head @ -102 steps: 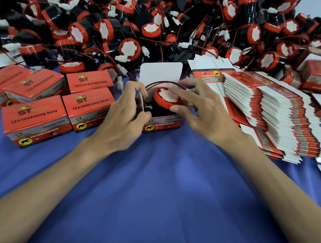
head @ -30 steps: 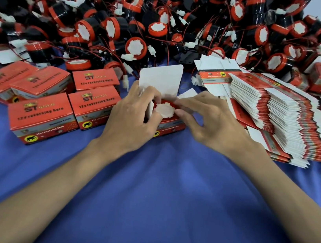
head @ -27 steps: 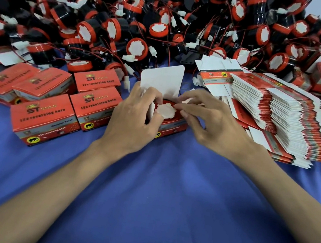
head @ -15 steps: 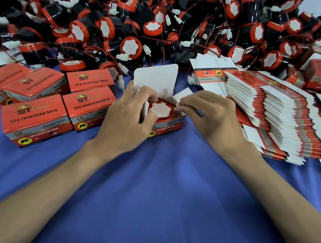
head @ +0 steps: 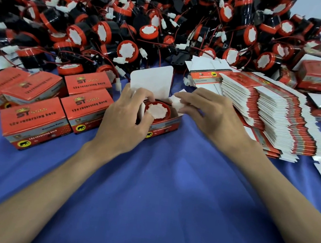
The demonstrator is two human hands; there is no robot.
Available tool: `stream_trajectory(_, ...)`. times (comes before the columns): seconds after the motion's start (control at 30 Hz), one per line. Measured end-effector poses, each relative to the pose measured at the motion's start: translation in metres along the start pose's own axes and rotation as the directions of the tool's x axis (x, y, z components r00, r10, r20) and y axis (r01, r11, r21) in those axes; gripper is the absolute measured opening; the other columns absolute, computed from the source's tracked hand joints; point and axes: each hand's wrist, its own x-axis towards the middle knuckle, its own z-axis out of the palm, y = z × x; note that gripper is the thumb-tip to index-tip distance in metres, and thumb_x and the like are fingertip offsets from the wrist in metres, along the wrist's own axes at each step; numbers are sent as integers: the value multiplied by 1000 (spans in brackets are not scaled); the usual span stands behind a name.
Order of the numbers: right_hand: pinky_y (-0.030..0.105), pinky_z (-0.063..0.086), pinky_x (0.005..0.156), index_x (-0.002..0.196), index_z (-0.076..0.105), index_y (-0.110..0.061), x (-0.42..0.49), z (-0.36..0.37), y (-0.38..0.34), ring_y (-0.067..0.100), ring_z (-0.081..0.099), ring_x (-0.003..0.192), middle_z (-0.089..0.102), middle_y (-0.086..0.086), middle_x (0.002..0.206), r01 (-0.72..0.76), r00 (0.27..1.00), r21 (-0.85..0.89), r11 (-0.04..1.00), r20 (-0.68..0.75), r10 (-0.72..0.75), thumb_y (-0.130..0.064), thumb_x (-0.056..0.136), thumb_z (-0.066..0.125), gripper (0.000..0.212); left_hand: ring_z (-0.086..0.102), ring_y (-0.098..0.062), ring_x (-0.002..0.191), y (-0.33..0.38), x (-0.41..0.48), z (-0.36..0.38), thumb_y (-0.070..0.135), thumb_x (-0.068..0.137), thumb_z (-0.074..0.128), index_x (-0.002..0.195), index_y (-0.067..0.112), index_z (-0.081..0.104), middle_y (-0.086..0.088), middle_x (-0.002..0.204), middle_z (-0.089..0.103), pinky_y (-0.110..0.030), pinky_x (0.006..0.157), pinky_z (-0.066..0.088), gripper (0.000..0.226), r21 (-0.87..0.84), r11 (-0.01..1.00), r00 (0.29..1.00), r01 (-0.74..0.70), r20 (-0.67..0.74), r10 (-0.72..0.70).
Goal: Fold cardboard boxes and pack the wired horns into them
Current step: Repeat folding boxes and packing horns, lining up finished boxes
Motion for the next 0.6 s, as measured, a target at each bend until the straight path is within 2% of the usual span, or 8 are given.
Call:
stream_trajectory(0.13,40,51,59,82,75,-3,0,11,-5,28,60,65,69,8,74,-23,995,39,999,-93,27,-12,80,75,9,44,0,66,-1,1,-1,17,79,49,105,11,57,0,92,43,-18,61,30,28,-11,1000,1000,-10,7,10)
stream_trajectory(0.27,37,50,64,79,77,-6,-2,15,-5,26,58,69,73,1,77,-30,996,82,996,-87,37,-17,80,76,12,45,4,69,-2,1,-1,18,80,49,105,12,57,-1,94,44,-7,66,33,27,-19,1000,1000,-10,16,10)
stream_trajectory(0.4,32,46,72,79,77,-6,-4,12,-4,21,53,78,74,-2,82,-54,998,168,984,-12,57,-29,91,60,31,47,-3,68,-2,1,-2,24,82,48,108,13,55,-2,99,47,-11,63,36,29,-8,1000,1000,-1,19,1)
stream_trajectory(0.5,27,39,81,76,76,-5,-7,13,-2,19,44,89,71,3,98,-55,998,98,994,13,54,-26,91,62,29,46,-9,73,-3,0,-1,27,82,46,110,13,54,-1,101,46,-26,65,42,32,-14,1000,1000,12,21,-12)
stream_trajectory(0.6,14,33,86,78,75,-7,-8,14,-1,18,39,95,56,13,108,-175,983,135,975,75,166,-21,90,63,22,43,-3,80,-7,1,0,40,83,39,114,14,52,2,104,45,-20,66,38,42,-28,1000,1000,5,23,-4)
